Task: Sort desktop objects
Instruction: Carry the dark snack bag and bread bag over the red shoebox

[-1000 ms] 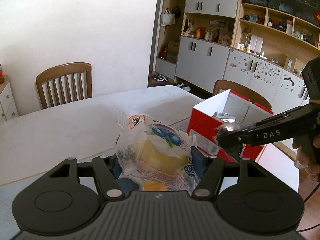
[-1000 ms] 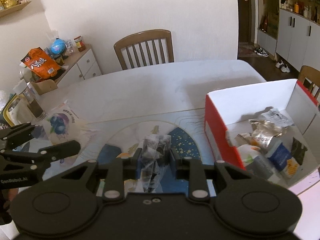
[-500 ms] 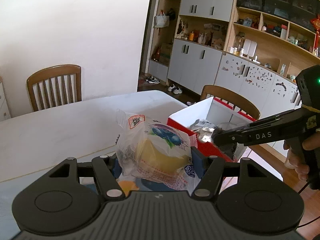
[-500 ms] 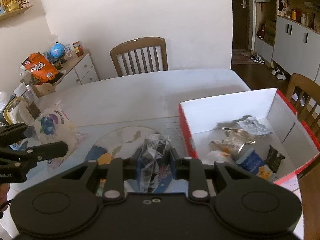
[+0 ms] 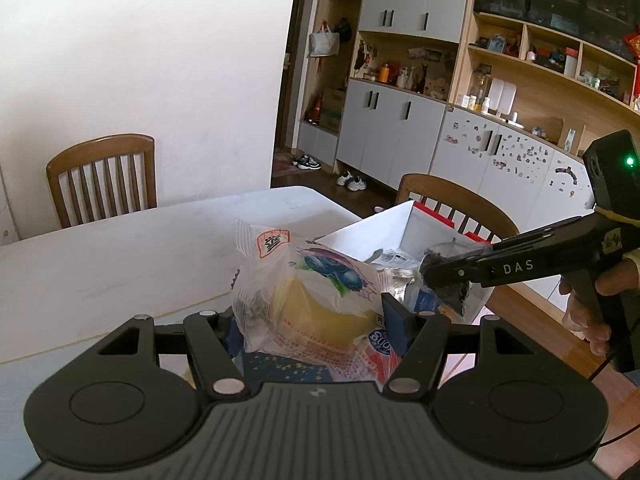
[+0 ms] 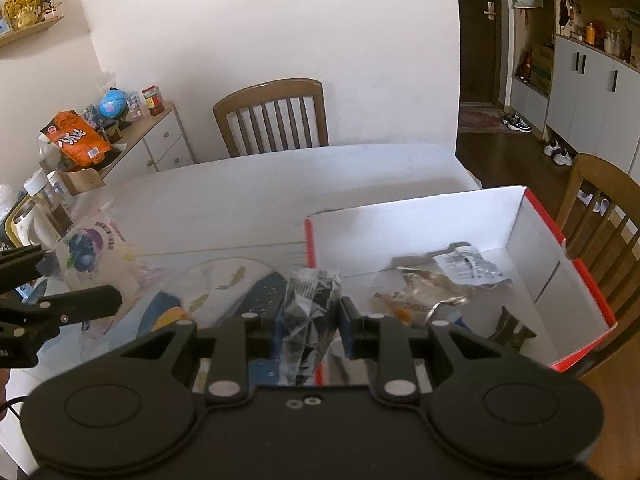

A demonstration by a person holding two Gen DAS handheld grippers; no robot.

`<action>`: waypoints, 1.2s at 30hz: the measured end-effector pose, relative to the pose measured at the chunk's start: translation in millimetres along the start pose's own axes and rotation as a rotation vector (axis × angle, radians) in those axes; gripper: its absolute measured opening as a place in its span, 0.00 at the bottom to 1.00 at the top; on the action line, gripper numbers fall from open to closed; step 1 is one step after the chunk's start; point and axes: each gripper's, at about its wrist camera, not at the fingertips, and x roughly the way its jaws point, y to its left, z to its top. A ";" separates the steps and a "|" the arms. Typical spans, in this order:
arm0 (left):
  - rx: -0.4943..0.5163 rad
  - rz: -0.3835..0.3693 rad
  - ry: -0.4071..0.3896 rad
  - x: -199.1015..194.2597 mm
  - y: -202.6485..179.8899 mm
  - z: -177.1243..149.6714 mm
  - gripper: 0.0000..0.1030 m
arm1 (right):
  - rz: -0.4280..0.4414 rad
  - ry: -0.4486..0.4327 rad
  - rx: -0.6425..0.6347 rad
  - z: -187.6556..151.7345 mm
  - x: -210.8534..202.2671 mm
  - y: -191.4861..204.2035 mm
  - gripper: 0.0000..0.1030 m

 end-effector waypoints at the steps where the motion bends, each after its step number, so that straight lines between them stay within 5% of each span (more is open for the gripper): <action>1: 0.000 0.002 0.002 3.0 -3.5 0.6 0.64 | 0.001 0.000 0.000 0.6 0.1 -4.0 0.25; 19: 0.031 -0.031 0.038 64.4 -57.7 16.4 0.64 | -0.022 0.010 0.010 5.6 -4.5 -86.6 0.25; 36: 0.080 -0.096 0.180 151.6 -89.7 22.6 0.64 | -0.073 0.034 0.038 11.8 15.4 -141.4 0.25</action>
